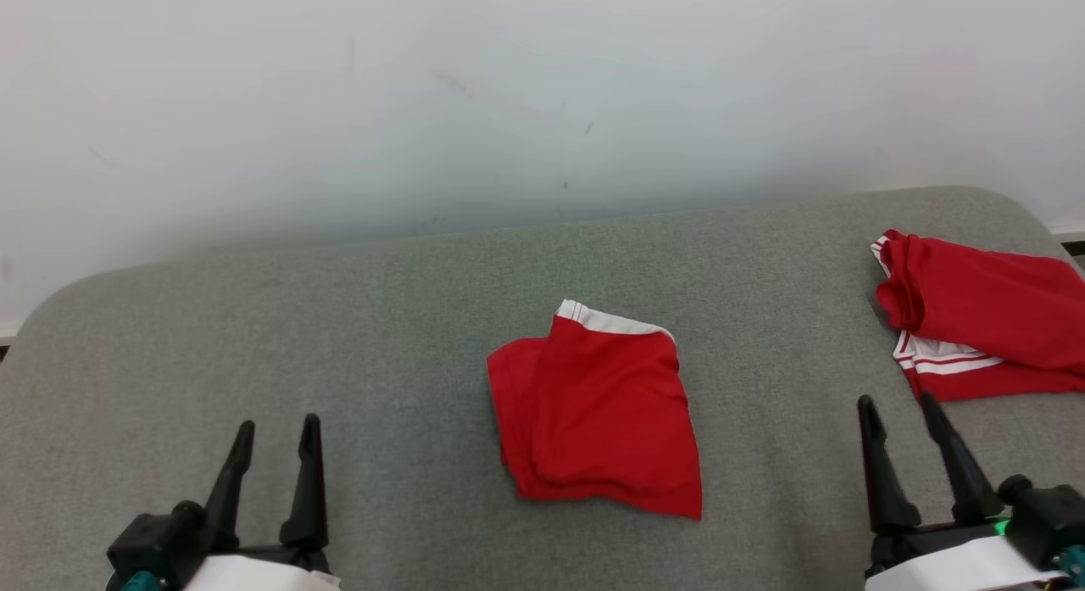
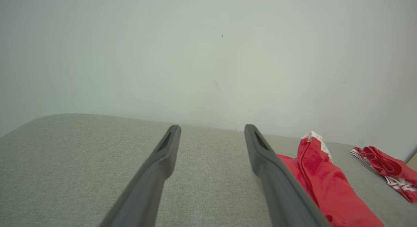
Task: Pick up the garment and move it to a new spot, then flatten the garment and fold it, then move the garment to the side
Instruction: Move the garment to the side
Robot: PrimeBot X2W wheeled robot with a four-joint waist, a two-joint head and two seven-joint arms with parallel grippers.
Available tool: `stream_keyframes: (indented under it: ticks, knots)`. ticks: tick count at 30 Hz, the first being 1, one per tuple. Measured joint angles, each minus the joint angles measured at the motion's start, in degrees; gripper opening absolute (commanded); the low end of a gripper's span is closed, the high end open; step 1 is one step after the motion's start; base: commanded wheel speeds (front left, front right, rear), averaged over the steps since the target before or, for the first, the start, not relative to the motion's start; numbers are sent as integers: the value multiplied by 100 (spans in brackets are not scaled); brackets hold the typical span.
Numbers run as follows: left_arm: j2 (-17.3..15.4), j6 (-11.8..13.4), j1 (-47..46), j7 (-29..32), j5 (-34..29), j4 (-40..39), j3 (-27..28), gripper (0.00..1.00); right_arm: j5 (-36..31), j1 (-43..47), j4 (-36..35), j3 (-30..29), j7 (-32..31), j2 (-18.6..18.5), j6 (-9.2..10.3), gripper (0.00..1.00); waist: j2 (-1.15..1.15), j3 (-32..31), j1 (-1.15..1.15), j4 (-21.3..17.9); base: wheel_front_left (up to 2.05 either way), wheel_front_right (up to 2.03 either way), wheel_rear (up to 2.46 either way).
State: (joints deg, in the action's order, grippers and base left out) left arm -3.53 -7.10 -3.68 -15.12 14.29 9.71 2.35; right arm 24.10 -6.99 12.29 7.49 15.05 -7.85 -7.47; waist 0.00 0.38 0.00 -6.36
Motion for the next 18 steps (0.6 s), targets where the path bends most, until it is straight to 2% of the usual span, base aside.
stream_keyframes:
  ticks: [6,10,18]
  knots:
    - [42,-19,-67,0,-10,48,-34,100,-141,-335,533,222,0,85,0,100,0,62,0,131,0,0,0]
    - [53,-20,-103,0,-9,64,-83,100,-140,-690,1204,376,-12,114,-1,100,0,96,0,302,0,0,0]
    - [67,-43,-217,0,22,92,-268,100,449,-1762,2505,758,-297,160,-1,100,0,234,0,730,0,0,0]
